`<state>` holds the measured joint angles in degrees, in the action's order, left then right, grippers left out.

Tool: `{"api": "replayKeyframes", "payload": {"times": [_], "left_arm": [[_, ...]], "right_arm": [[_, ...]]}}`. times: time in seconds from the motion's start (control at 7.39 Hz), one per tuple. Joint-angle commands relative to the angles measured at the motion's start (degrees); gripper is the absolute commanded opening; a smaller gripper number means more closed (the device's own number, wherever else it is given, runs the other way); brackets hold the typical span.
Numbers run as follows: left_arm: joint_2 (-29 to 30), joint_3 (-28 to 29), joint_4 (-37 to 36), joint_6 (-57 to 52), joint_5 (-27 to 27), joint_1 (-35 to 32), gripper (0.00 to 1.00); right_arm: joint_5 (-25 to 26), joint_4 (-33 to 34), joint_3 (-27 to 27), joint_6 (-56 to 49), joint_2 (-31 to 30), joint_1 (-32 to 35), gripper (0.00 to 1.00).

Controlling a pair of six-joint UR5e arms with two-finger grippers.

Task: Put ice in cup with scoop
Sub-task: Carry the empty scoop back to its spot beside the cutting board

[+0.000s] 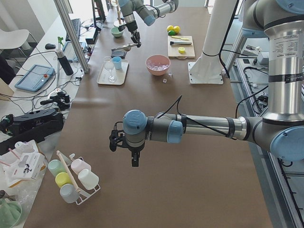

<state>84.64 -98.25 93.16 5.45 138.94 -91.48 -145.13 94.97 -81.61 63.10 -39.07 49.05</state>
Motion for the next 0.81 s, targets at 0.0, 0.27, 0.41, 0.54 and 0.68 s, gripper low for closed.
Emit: {"api": "replayKeyframes", "payload": {"times": [0.0,0.27,0.41,0.54,0.68], "left_arm": [[-0.17,-0.27,0.09,0.0,0.28,0.16,0.98],[-0.17,-0.27,0.17,0.0,0.37,0.33,0.98],[-0.17,-0.19,0.18,0.0,0.37,0.25,0.98],[-0.17,-0.19,0.26,0.0,0.37,0.33,0.98],[-0.17,-0.19,0.26,0.0,0.37,0.33,0.98]], "right_arm": [[13.67,0.21,-9.4,-0.6,-6.95,-0.27,0.0],[19.88,2.04,-16.54,-8.11,-13.12,-1.41,0.0],[20.15,6.5,-19.52,-13.21,-14.1,-1.41,0.0],[19.89,10.11,-22.6,-15.44,-15.67,-1.41,0.0],[19.97,10.84,-25.5,-16.16,-18.82,-2.37,0.0]]}}
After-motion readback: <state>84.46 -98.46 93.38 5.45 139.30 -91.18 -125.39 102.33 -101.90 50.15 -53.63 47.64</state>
